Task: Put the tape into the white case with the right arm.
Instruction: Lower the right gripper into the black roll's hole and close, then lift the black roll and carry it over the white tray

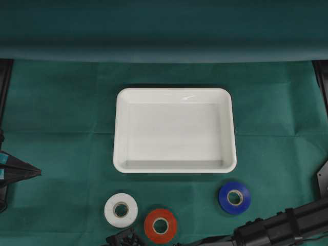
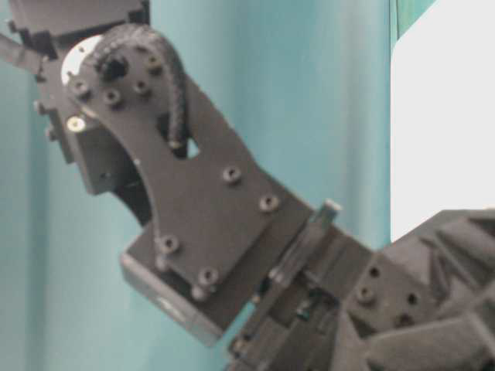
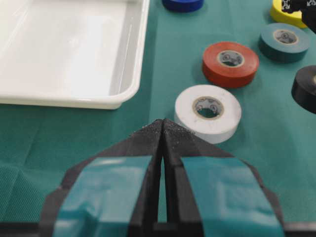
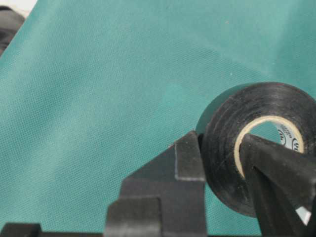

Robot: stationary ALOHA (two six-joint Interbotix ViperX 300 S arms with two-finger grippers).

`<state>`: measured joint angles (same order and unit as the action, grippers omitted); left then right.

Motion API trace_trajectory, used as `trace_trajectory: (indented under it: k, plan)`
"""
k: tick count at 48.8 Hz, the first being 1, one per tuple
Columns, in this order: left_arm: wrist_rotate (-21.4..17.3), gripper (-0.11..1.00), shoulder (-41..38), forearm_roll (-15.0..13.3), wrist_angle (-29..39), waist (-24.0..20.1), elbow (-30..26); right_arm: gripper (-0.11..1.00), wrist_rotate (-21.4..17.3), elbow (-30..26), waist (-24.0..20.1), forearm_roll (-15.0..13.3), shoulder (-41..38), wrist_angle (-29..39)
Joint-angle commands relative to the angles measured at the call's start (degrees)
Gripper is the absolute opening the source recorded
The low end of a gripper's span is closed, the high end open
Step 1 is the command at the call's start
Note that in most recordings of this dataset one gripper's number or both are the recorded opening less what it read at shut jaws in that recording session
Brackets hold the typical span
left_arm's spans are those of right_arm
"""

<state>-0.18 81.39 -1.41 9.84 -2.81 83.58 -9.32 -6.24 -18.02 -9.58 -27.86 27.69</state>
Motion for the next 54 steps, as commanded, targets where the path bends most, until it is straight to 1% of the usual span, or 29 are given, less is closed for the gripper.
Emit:
trace_trajectory:
  k: [1,6,10,17,26,34,42,49,54]
  plan:
    - [-0.1,0.00,-0.4,0.0,-0.4,0.0,-0.7,0.01,-0.2,-1.2,1.1,-0.6,3.3,0.7]
    - [-0.1,0.00,-0.4,0.0,-0.4,0.0,-0.6,0.01,-0.2,-1.1,2.9,-1.4,4.0,3.0]
    - [-0.1,0.00,-0.4,0.0,-0.4,0.0,-0.7,0.01,-0.2,-1.1,4.6,-2.7,4.6,4.0]
    - [-0.1,0.00,-0.4,0.0,-0.4,0.0,-0.7,0.01,-0.1,-1.0,8.0,-5.5,5.3,4.2]
    - [-0.1,0.00,-0.4,0.0,-0.4,0.0,-0.6,0.01,0.1,-1.1,13.7,-7.6,5.8,3.9]
    - [-0.1,0.00,-0.4,0.0,-0.4,0.0,-0.6,0.01,0.4,-1.1,18.5,-7.9,5.8,3.0]
    - [-0.1,0.00,-0.4,0.0,-0.4,-0.4,-0.7,0.01,0.4,-1.1,23.5,-7.9,5.7,0.5]
    - [-0.1,0.00,-0.4,0.0,-0.4,-1.0,-0.6,0.01,0.3,-1.1,26.2,-7.9,5.7,-0.4]
    - [-0.1,0.00,-0.4,0.0,-0.4,-1.3,-0.7,0.01,0.3,-1.0,27.1,-7.9,5.7,-0.4]
